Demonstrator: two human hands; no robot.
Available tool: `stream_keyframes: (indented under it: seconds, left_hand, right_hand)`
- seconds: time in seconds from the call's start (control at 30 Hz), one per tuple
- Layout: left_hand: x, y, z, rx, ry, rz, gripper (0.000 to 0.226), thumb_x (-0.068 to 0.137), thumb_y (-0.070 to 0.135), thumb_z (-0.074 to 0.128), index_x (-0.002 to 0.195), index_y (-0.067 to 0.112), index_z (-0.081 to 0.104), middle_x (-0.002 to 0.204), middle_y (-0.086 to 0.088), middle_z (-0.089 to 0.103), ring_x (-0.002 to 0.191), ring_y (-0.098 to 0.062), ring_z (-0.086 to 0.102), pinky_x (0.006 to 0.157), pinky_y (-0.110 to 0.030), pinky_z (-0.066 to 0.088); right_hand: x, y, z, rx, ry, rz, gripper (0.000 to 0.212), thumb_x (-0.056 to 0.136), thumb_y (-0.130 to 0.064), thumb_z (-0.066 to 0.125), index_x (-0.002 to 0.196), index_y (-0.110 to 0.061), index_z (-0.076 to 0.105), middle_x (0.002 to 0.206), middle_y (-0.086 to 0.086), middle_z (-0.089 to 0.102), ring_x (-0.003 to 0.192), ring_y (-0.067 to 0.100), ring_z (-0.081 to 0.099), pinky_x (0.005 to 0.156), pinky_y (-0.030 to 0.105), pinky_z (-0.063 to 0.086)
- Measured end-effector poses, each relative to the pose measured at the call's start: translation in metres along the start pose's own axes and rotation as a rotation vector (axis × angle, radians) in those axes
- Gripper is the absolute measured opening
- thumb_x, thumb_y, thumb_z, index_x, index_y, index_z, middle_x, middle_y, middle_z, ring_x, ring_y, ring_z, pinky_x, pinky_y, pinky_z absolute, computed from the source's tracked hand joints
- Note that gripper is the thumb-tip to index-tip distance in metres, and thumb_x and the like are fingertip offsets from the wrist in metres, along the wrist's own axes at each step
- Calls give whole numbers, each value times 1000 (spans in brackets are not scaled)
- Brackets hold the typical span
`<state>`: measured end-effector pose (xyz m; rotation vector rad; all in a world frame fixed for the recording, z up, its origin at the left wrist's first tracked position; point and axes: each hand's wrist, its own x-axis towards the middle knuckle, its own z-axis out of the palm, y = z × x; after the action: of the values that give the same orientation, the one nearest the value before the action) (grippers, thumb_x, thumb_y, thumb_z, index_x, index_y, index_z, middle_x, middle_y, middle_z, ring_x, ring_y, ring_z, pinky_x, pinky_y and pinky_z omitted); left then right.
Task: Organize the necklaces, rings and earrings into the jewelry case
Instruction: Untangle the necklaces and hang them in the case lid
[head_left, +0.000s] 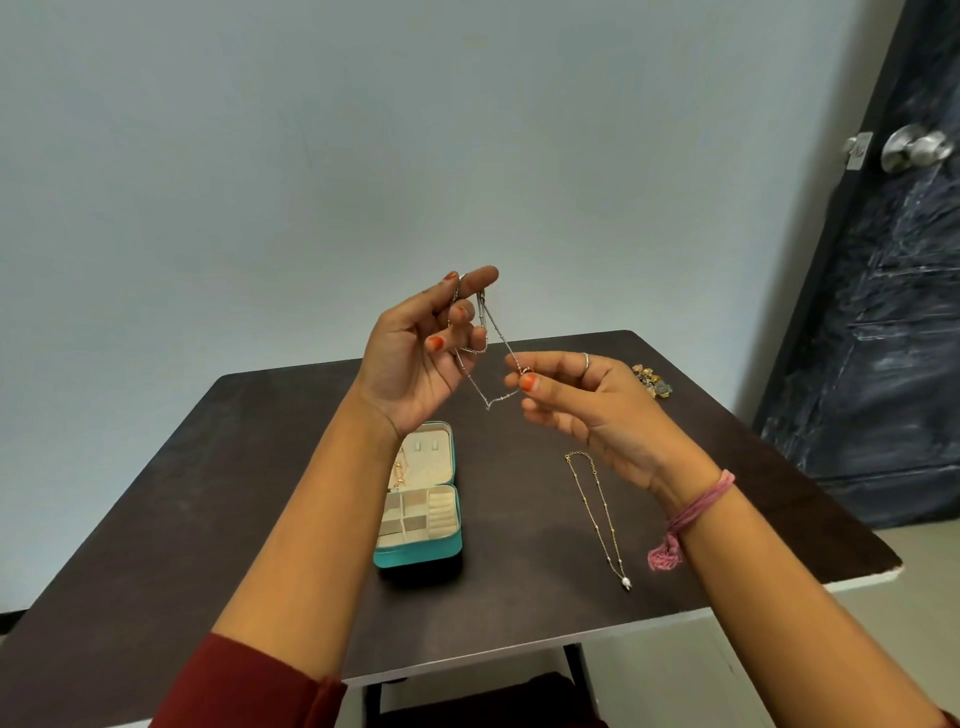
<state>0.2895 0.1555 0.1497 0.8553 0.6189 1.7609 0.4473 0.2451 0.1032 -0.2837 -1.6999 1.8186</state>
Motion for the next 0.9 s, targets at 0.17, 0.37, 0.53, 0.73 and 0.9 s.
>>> stream_keyframes:
  seconds: [0.17, 0.37, 0.53, 0.73, 0.9]
  left_hand:
    - [0, 3, -1, 50, 33, 12, 30, 96, 19, 42, 107, 1, 64, 54, 6, 50, 31, -4, 36, 54, -12, 49]
    - [3, 5, -3, 20, 29, 6, 29, 95, 19, 44, 108, 2, 63, 54, 7, 51, 30, -4, 35, 53, -12, 49]
    - [5, 10, -6, -33, 45, 21, 29, 97, 19, 42, 107, 3, 63, 53, 7, 51, 29, -4, 36, 52, -12, 50]
    - [7, 10, -6, -49, 46, 18, 29, 98, 19, 41, 106, 3, 64, 53, 8, 50, 30, -4, 37, 52, -12, 49]
    - [8, 12, -4, -30, 15, -9, 31, 98, 20, 39, 105, 3, 63, 48, 9, 44, 27, -5, 34, 50, -10, 46]
  right_hand:
    - [0, 6, -8, -107, 7, -68, 28, 86, 0, 62, 113, -9, 65, 103, 10, 73, 95, 19, 70, 84, 26, 55]
    - [2, 22, -8, -404, 212, -285, 28, 80, -5, 73, 101, -22, 68, 97, -2, 74, 93, 12, 70, 87, 26, 54]
    - [-1, 40, -10, -500, 325, -464, 18, 80, -3, 73, 89, -19, 71, 85, -6, 75, 84, 8, 71, 83, 26, 54]
    - [-1, 54, -17, -1061, 293, -875, 14, 88, -7, 66, 98, -12, 73, 100, -1, 70, 91, 12, 62, 81, 29, 50]
    - [-7, 62, -13, -1189, 276, -966, 24, 91, -2, 59, 113, -5, 69, 107, 8, 62, 93, 22, 62, 79, 35, 53]
